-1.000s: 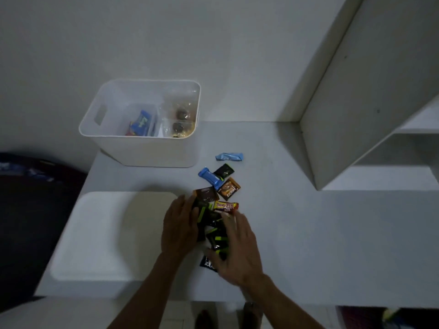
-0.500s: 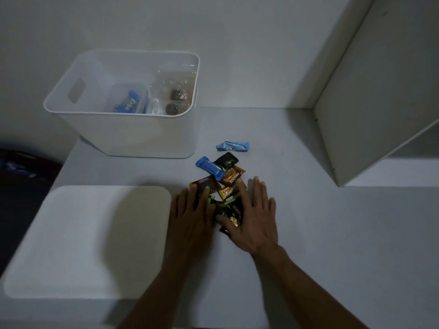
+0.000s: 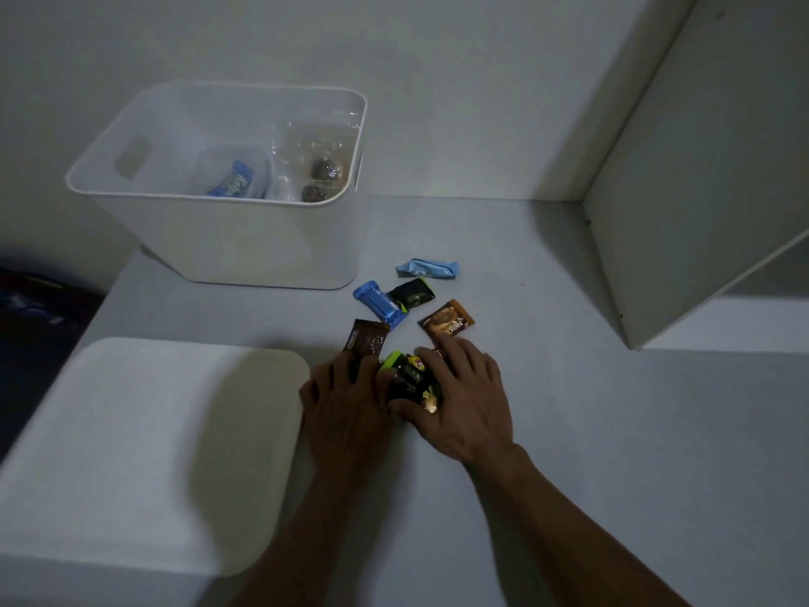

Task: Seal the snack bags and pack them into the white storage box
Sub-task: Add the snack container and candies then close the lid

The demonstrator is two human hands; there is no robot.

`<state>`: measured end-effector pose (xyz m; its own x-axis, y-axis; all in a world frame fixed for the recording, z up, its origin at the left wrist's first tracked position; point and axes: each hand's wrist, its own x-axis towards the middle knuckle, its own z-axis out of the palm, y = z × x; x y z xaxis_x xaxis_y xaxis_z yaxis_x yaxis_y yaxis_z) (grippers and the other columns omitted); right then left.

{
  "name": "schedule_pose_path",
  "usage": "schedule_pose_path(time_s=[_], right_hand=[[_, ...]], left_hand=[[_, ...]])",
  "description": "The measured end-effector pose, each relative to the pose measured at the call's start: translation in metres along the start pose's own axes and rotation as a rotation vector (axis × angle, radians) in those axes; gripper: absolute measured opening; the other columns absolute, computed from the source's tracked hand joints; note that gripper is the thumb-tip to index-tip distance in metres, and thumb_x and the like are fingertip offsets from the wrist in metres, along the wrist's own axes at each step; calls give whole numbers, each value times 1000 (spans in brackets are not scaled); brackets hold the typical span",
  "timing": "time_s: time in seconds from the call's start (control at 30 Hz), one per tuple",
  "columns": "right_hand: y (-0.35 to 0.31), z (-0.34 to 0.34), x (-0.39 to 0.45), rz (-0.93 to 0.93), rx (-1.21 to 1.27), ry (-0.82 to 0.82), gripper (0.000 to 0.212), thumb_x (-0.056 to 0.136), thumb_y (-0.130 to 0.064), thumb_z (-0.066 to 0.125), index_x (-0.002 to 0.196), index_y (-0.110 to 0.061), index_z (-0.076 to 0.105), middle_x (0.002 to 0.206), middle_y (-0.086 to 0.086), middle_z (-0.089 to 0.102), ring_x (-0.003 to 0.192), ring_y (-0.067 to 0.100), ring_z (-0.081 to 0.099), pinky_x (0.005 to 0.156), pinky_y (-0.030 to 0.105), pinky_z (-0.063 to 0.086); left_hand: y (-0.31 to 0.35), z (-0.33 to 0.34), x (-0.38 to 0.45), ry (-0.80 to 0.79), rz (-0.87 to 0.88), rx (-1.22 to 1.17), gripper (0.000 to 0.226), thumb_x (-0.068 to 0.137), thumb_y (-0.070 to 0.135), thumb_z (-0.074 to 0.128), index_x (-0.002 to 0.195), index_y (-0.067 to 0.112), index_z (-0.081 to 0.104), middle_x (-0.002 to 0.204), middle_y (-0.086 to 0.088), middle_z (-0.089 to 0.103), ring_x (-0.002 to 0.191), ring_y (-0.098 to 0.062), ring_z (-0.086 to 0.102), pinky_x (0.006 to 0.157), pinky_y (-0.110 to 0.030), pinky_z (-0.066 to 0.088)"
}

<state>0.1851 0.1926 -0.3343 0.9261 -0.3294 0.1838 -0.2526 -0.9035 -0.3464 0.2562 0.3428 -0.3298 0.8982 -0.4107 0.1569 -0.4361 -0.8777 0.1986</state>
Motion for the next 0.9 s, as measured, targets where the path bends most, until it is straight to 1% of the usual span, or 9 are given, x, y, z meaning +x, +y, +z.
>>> schedule_pose_path(time_s=[0.17, 0.33, 0.4, 0.5, 0.57, 0.67, 0.77, 0.83, 0.9], right_hand=[[0, 1, -15, 75, -52, 140, 58, 86, -75, 44, 113, -28, 64, 108, -8, 64, 101, 18, 52, 75, 35, 41], [-5, -1, -18, 118, -112, 153, 63, 90, -71, 43, 129, -23, 58, 93, -1, 64, 82, 17, 54, 50, 26, 41], [-9, -1, -18, 154, -104, 158, 63, 88, -68, 49, 131, -22, 56, 92, -2, 62, 81, 16, 54, 48, 24, 36], [-16, 0, -21, 207, -80, 166, 59, 84, -60, 63, 127, -20, 59, 92, -1, 61, 82, 16, 55, 48, 23, 32], [-19, 4, -23, 230, -60, 177, 49, 84, -54, 67, 117, -18, 66, 91, -1, 60, 80, 16, 53, 48, 23, 32], [-19, 9, -26, 249, -20, 197, 33, 86, -50, 67, 102, -21, 68, 94, -3, 59, 82, 14, 51, 47, 24, 37], [-21, 10, -25, 232, -26, 232, 27, 86, -46, 69, 97, -22, 67, 91, -4, 65, 79, 14, 55, 48, 23, 37], [-22, 9, -25, 229, -42, 249, 27, 85, -45, 71, 98, -21, 68, 85, -3, 68, 75, 15, 56, 48, 22, 34], [-21, 9, -23, 223, -24, 256, 32, 87, -45, 68, 106, -19, 69, 84, -3, 68, 74, 16, 56, 48, 22, 33]], left_hand=[[2, -1, -1, 57, 12, -28, 35, 99, 45, 28, 94, 23, 56, 100, -1, 56, 89, -26, 50, 72, -41, 39], [0, 0, -1, 174, 115, -59, 21, 95, 35, 40, 87, 21, 53, 85, -5, 60, 72, -30, 54, 59, -37, 40], [-1, 2, -1, 211, 166, -57, 10, 92, 30, 45, 88, 23, 51, 78, -4, 59, 66, -28, 56, 54, -36, 42], [-4, 5, -2, 147, 202, -15, 12, 90, 22, 53, 93, 20, 64, 78, -5, 57, 66, -26, 58, 51, -34, 44], [-4, 5, -2, 96, 206, -7, 12, 85, 19, 67, 96, 16, 68, 78, -6, 56, 64, -24, 58, 49, -33, 45], [1, -2, 1, 65, 106, -126, 13, 90, 29, 63, 97, 18, 63, 81, -2, 62, 63, -22, 61, 53, -36, 50], [4, -4, 3, 57, 53, -162, 27, 97, 36, 44, 108, 20, 62, 95, -3, 69, 77, -24, 67, 64, -39, 54], [1, 1, 0, 66, 181, -30, 30, 91, 26, 48, 110, 16, 69, 111, -7, 71, 92, -28, 69, 67, -41, 56], [-1, 3, 0, 63, 241, 34, 27, 86, 21, 58, 109, 16, 71, 114, -8, 71, 94, -29, 68, 64, -40, 53]])
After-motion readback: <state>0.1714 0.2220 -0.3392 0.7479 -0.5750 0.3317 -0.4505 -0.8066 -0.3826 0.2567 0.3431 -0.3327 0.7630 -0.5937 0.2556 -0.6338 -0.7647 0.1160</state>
